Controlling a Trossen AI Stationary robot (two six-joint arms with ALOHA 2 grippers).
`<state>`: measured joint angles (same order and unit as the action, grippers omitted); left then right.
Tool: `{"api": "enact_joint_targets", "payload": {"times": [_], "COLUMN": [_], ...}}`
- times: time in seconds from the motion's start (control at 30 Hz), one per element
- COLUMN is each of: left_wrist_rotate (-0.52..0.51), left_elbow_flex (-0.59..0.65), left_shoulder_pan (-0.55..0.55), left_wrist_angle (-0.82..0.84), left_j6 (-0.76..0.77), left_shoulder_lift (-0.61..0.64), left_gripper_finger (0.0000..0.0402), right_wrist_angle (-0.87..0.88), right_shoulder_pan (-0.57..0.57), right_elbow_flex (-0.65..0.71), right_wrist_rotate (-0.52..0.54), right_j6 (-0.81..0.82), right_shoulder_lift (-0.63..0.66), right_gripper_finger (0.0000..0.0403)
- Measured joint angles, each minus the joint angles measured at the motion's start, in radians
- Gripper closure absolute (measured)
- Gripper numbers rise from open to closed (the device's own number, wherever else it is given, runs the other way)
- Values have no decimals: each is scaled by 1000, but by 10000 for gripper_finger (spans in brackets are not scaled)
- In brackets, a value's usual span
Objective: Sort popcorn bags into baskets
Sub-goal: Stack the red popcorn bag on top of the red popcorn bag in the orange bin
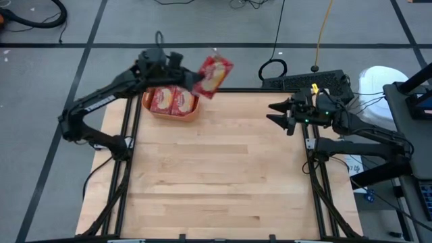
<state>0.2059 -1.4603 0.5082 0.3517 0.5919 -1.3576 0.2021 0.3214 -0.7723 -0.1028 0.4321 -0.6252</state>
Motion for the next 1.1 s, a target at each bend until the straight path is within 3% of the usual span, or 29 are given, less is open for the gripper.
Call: {"api": "enact_joint_targets", "payload": {"times": [0.23,0.67,0.83,1.1], "left_wrist_rotate": [-1,3,-2,41], "left_elbow_flex": [1,2,68,277], "left_shoulder_pan": [104,253,294,303], "left_wrist_angle": [101,338,324,158], "left_j6": [10,-75,1,132], "left_shoulder_lift": [85,126,133,184], "left_gripper_finger": [362,362,362,362], "right_wrist_angle": [-4,-14,-32,-33], "right_shoulder_pan": [0,0,0,0], "right_elbow_flex": [0,0,0,0], "right_wrist_rotate": [1,0,2,1], "right_j6": [11,210,187,151], "right_shoulder_lift": [-29,-72,-82,-88], "right_gripper_finger": [126,126,126,126]}}
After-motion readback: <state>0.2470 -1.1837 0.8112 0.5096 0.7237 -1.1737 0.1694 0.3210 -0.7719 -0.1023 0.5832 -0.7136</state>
